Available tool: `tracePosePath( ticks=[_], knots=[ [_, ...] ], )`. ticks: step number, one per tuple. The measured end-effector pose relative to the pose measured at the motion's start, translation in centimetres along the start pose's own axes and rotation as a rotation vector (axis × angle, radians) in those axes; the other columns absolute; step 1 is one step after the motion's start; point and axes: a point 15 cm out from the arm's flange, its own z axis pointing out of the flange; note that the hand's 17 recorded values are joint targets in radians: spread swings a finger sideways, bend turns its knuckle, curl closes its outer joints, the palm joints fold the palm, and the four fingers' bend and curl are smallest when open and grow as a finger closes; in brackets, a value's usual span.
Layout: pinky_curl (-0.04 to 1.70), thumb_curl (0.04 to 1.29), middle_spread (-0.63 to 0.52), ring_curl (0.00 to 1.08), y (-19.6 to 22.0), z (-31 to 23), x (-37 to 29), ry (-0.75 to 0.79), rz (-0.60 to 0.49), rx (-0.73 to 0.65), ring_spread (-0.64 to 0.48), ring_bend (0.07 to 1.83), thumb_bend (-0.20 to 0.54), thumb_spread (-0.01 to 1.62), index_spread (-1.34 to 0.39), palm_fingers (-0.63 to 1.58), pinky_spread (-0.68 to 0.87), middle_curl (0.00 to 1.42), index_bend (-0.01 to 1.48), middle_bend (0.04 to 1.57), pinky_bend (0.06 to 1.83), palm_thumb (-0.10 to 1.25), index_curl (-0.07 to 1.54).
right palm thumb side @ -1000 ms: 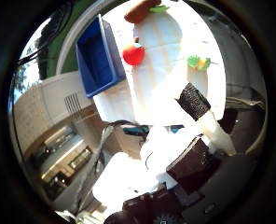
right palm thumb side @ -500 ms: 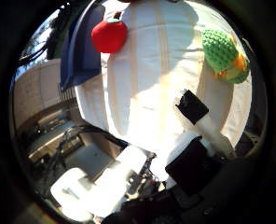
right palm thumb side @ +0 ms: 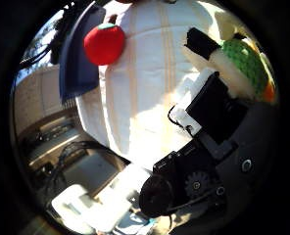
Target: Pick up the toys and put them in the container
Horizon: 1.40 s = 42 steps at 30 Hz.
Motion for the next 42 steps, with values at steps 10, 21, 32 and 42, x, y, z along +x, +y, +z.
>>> tracePosePath(
  ticks=[10,21,32,42],
  knots=[
    [0.63,0.53,-0.22,0.84,2.8,-6.3,-4.5,-0.192,0.037,-0.049,-0.11,1.26,-0.007,1.16,-0.77,1.00,0.20,0.89,0.62,1.14,1.51,1.01,0.29],
    [0.69,0.52,-0.20,0.85,5.9,-12.2,-9.1,-0.087,0.034,0.119,-0.10,1.29,-0.088,1.19,-0.81,0.86,0.18,0.92,0.74,1.13,1.52,0.79,0.41],
    [0.49,0.41,0.03,0.53,5.2,-4.5,-3.9,0.038,0.191,0.129,0.26,0.83,-0.036,1.19,-0.16,0.00,0.42,0.56,0.47,0.46,1.17,0.58,0.36],
    [0.40,0.37,0.08,0.42,5.0,0.7,-1.7,0.008,0.262,0.061,0.33,0.71,-0.027,1.17,-0.07,0.09,0.51,0.46,0.34,0.36,1.07,0.55,0.34]
  ],
)
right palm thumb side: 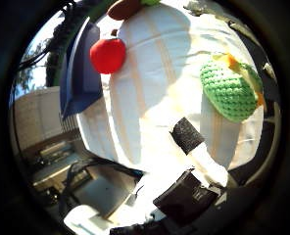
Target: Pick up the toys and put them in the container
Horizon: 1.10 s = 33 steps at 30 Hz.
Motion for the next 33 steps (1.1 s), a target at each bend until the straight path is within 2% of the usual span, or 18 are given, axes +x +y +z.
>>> tracePosePath(
  ticks=[3,5,7,9,10,14,20,27,33],
  knots=[
    [0.38,0.37,0.08,0.41,-0.1,0.9,0.2,-0.007,0.009,-0.018,0.33,0.72,-0.026,1.16,-0.05,0.16,0.51,0.45,0.33,0.35,1.05,0.55,0.34],
    [0.38,0.37,0.03,0.41,-0.2,1.4,0.1,-0.011,0.011,-0.034,0.31,0.84,-0.012,1.15,-0.07,0.51,0.51,0.45,0.24,0.39,1.15,0.60,0.30],
    [0.39,0.37,0.01,0.42,-0.1,1.8,-0.1,-0.015,0.009,-0.054,0.27,0.91,-0.010,1.15,-0.10,0.71,0.48,0.48,0.20,0.46,1.20,0.62,0.29],
    [0.41,0.39,-0.02,0.48,-0.5,1.8,-0.6,-0.011,0.003,-0.058,0.21,1.09,0.004,1.14,-0.17,1.04,0.44,0.55,0.12,0.65,1.25,0.68,0.25],
    [0.43,0.40,-0.04,0.50,-0.6,1.7,-0.8,-0.009,0.004,-0.058,0.17,1.16,0.010,1.13,-0.21,1.08,0.42,0.59,0.14,0.73,1.27,0.73,0.24],
    [0.54,0.47,-0.10,0.62,-0.7,1.2,-1.3,-0.011,0.013,-0.047,0.07,1.29,0.051,1.10,-0.34,1.14,0.34,0.73,0.25,0.95,1.39,0.90,0.29],
    [0.62,0.53,-0.16,0.68,1.1,-2.5,-2.1,-0.045,0.032,-0.115,-0.01,1.37,0.024,1.10,-0.52,1.06,0.24,0.86,0.42,1.07,1.48,0.96,0.36],
    [0.68,0.57,-0.19,0.72,2.4,-14.6,-9.2,-0.193,-0.076,-0.139,-0.05,1.45,-0.005,1.18,-0.69,0.96,0.18,0.95,0.50,1.13,1.54,0.99,0.46],
    [0.72,0.59,-0.21,0.73,2.2,-25.4,-18.7,-0.279,-0.251,-0.014,-0.06,1.51,-0.009,1.22,-0.83,0.89,0.15,1.01,0.52,1.17,1.59,1.00,0.56]
  ],
)
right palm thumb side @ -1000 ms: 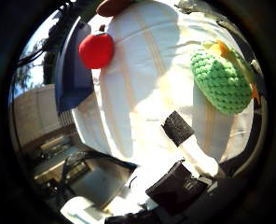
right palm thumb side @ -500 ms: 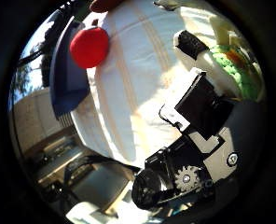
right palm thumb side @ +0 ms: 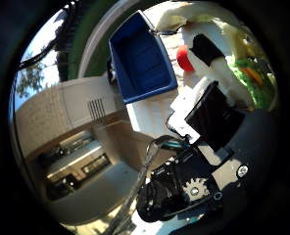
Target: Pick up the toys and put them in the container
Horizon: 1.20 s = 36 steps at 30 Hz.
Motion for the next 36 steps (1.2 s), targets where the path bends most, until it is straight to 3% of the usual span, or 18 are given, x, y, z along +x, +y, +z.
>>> tracePosePath(
  ticks=[1,6,11,14,21,24,30,36],
  knots=[
    [0.73,0.59,-0.21,0.74,-1.4,-0.9,-4.2,-0.018,-0.070,0.034,-0.07,1.51,-0.007,1.22,-0.85,0.88,0.15,1.02,0.53,1.17,1.60,1.01,0.58],
    [0.74,0.60,-0.22,0.74,-9.0,-0.4,-14.0,-0.056,-0.222,0.198,-0.07,1.53,-0.011,1.22,-0.90,0.86,0.14,1.04,0.53,1.19,1.61,1.01,0.64],
    [0.76,0.59,-0.22,0.74,-16.3,4.8,-17.7,-0.063,-0.257,0.236,-0.07,1.57,-0.037,1.22,-0.95,0.82,0.14,1.05,0.50,1.21,1.62,0.94,0.72],
    [0.74,0.55,-0.19,0.69,-18.9,8.5,-17.7,-0.030,-0.267,0.207,-0.02,1.49,-0.040,1.24,-0.92,0.78,0.18,1.00,0.46,1.15,1.57,0.87,0.79],
    [0.65,0.50,-0.09,0.55,-21.7,12.9,-13.8,0.107,-0.264,0.132,0.14,1.14,-0.028,1.25,-0.62,0.11,0.33,0.76,0.48,0.65,1.31,0.79,0.87],
    [0.58,0.48,-0.05,0.49,-22.1,12.4,-12.2,0.111,-0.248,0.116,0.19,1.05,-0.025,1.25,-0.52,0.05,0.38,0.68,0.47,0.53,1.21,0.78,0.85],
    [0.47,0.46,0.03,0.35,-20.2,10.0,-7.9,0.110,-0.265,0.013,0.26,0.75,-0.024,1.22,-0.42,-0.09,0.45,0.52,0.30,0.31,1.03,0.76,0.68],
    [0.37,0.46,0.05,0.30,-18.9,5.1,-0.7,0.102,-0.227,-0.009,0.26,0.62,-0.028,1.18,-0.38,-0.06,0.45,0.45,0.17,0.25,0.80,0.75,0.56]
  ],
)
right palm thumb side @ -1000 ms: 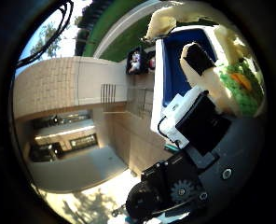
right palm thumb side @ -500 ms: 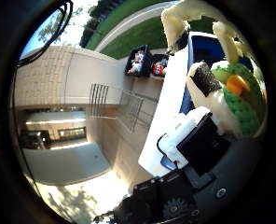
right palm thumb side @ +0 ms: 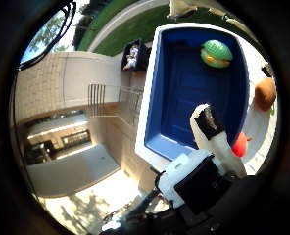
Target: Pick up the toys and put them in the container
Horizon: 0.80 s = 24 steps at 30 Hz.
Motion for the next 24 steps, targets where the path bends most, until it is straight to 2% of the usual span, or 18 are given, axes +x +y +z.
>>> tracePosePath(
  ticks=[6,10,12,18,24],
  knots=[
    [0.31,0.44,0.05,0.28,1.8,-1.7,9.0,0.144,0.014,0.003,0.24,0.53,-0.033,1.14,-0.33,-0.04,0.42,0.41,0.14,0.20,0.68,0.73,0.46],
    [0.29,0.42,0.04,0.28,1.2,-1.1,17.2,0.374,0.009,-0.041,0.24,0.49,-0.042,1.11,-0.33,-0.04,0.41,0.39,0.13,0.18,0.65,0.71,0.41],
    [0.29,0.41,0.03,0.28,0.3,0.8,19.4,0.419,-0.003,-0.078,0.24,0.48,-0.043,1.11,-0.33,-0.04,0.41,0.38,0.14,0.17,0.64,0.69,0.39],
    [0.28,0.37,0.02,0.28,-2.2,7.0,21.4,0.458,-0.049,-0.177,0.23,0.46,-0.049,1.08,-0.32,-0.05,0.40,0.36,0.13,0.17,0.64,0.64,0.35],
    [0.27,0.35,0.01,0.28,-4.7,11.6,22.7,0.471,-0.066,-0.177,0.23,0.43,-0.033,1.06,-0.28,-0.03,0.41,0.34,0.15,0.17,0.62,0.64,0.31]
  ],
)
